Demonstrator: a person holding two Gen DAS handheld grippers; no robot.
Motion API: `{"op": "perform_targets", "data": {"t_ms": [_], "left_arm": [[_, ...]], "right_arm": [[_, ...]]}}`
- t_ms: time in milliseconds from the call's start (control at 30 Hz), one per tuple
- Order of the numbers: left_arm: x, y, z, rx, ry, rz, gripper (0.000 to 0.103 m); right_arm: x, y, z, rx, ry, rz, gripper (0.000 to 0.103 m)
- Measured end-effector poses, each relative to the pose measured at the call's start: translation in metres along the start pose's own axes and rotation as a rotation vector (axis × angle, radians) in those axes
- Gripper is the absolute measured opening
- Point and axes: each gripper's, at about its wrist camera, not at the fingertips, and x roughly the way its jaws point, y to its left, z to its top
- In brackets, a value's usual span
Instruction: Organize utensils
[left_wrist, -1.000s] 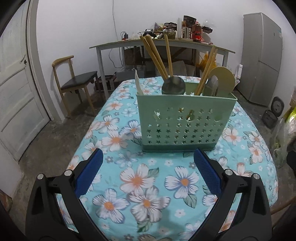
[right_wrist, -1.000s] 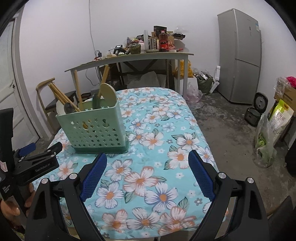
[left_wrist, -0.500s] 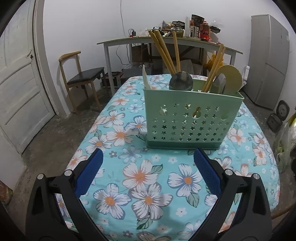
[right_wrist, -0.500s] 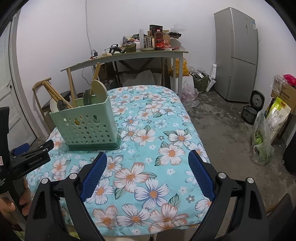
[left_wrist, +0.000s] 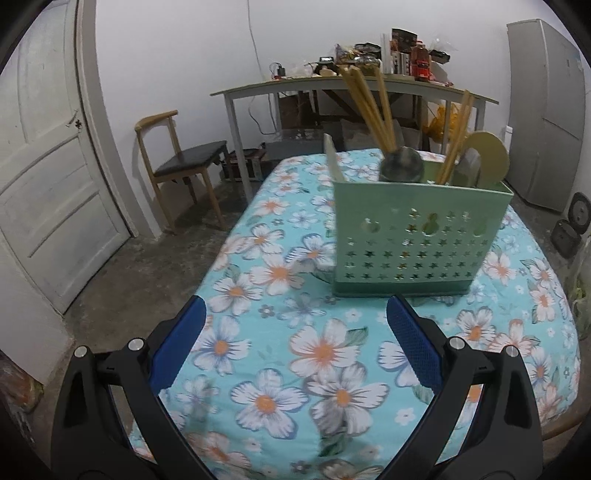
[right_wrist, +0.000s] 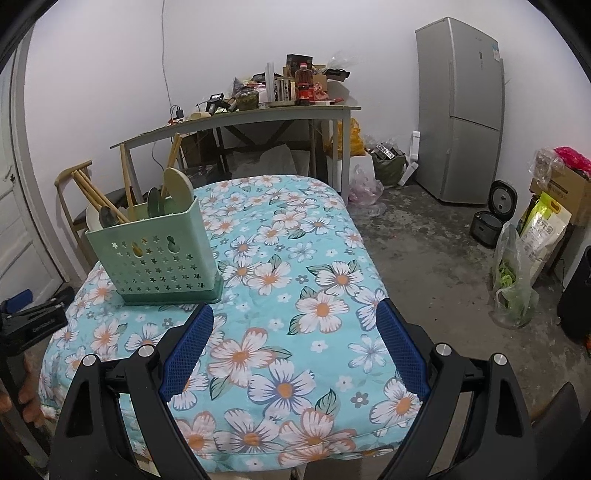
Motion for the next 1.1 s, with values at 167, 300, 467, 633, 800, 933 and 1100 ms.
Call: {"op": "perform_targets", "data": {"t_ms": [167,300,467,633,800,933,1100], "left_arm": [[-0.002,0.014,0.002,-0.015,-0.003,0.029,0.095],[-0.004,0.022,0.003,-0.023,-0.011,0.048,0.095],[-0.005,0.025,0.002,-0.016,-0.006,0.058,0.095],[-0.005,0.022,0.001,0.006,-0.005,0.064,0.095],[-0.004,0.023,0.002,-0.002,0.002,0.067,0.095],[-0.003,0.023,0.001,-0.005,0.01,0.066,0.095],[-0.002,0.022,0.0,0.001,0.016,0.063,0.095]], "right_arm": [[0.0,0.001,-0.001,-0.003,-0.005,-0.001,0.087],[0.001,0.002,-0.001,-0.004,-0.008,0.004,0.087],[0.001,0.005,-0.001,-0.008,-0.009,0.012,0.087],[0.001,0.007,0.0,-0.012,-0.012,0.016,0.087],[0.002,0.008,0.0,-0.013,-0.009,0.022,0.087],[0.002,0.01,0.0,-0.018,-0.01,0.026,0.087],[0.002,0.01,0.0,-0.018,-0.011,0.028,0.087]]}}
